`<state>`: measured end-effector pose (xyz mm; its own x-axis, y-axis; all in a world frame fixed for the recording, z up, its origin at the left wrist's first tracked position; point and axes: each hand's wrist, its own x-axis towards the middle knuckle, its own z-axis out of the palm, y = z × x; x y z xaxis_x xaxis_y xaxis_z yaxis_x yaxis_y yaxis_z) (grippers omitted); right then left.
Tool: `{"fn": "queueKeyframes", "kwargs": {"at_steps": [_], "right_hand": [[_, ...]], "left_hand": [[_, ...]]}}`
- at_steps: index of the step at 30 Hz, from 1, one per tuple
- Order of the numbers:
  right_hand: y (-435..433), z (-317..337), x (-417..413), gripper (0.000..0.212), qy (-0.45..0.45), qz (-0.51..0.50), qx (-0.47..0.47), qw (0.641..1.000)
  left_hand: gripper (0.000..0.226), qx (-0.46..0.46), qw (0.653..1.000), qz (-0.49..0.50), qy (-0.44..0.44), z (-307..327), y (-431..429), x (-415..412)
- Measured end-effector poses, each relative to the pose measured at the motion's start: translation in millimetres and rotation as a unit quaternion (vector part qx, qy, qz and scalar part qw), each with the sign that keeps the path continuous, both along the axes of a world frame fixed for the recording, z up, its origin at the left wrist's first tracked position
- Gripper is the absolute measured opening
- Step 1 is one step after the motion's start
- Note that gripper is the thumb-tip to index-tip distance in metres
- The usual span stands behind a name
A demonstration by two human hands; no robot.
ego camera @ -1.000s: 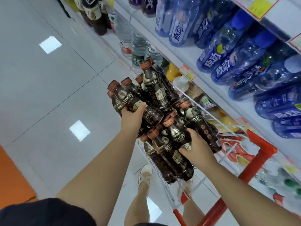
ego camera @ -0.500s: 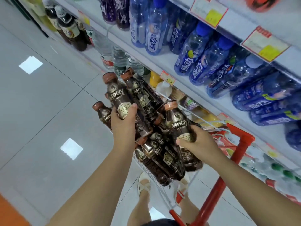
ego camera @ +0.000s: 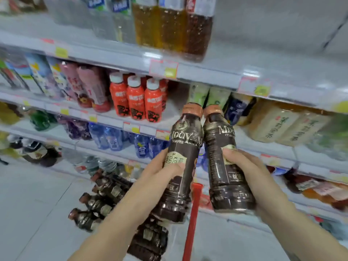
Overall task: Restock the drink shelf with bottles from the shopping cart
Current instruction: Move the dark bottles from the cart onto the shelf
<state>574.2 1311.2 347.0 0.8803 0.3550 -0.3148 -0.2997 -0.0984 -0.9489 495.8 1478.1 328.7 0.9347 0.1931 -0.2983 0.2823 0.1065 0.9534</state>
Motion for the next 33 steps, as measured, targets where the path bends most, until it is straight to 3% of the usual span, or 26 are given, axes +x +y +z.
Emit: {"fn": "queueKeyframes", "kwargs": {"at_steps": [3, 8, 10, 11, 18, 22, 25, 29, 33], "right_hand": [[-37.2, 45.7, 7.8, 0.030, -0.021, -0.043, 0.042, 0.998], [-92.4, 103.6, 46.4, 0.025, -0.033, -0.070, 0.111, 0.991], [-118.4, 120.2, 66.5, 0.022, -0.028, -0.082, 0.140, 0.986], [-128.7, 124.8, 78.7, 0.021, -0.022, -0.088, 0.151, 0.984], [-191.7, 144.6, 202.2, 0.022, 0.033, -0.100, 0.200, 0.974], [-209.2, 149.0, 272.5, 0.028, -0.061, -0.190, 0.115, 0.973], [-221.2, 148.0, 311.1, 0.020, -0.178, -0.283, -0.002, 0.942], [-236.6, 142.0, 353.8, 0.019, -0.270, -0.297, -0.040, 0.915], [-243.5, 130.8, 388.6, 0.048, -0.327, -0.285, -0.072, 0.898]], "left_hand": [[0.034, -0.002, 0.998, -0.049, -0.030, 46.1, -25.2, 25.3], [0.012, -0.021, 0.989, -0.129, -0.065, 109.2, -82.3, 78.6], [0.010, -0.008, 0.982, -0.179, -0.066, 116.8, -106.6, 107.4], [0.019, 0.001, 0.979, -0.186, -0.079, 118.3, -113.0, 121.8], [0.029, -0.098, 0.989, -0.101, -0.041, 151.6, -183.1, 211.0], [0.036, -0.123, 0.990, -0.035, -0.065, 155.9, -209.3, 250.0], [0.033, -0.117, 0.988, 0.023, -0.096, 149.9, -225.9, 270.8], [0.030, -0.157, 0.981, 0.044, -0.100, 150.2, -233.6, 290.8], [0.032, -0.167, 0.980, 0.054, -0.097, 150.1, -235.7, 306.7]]}}
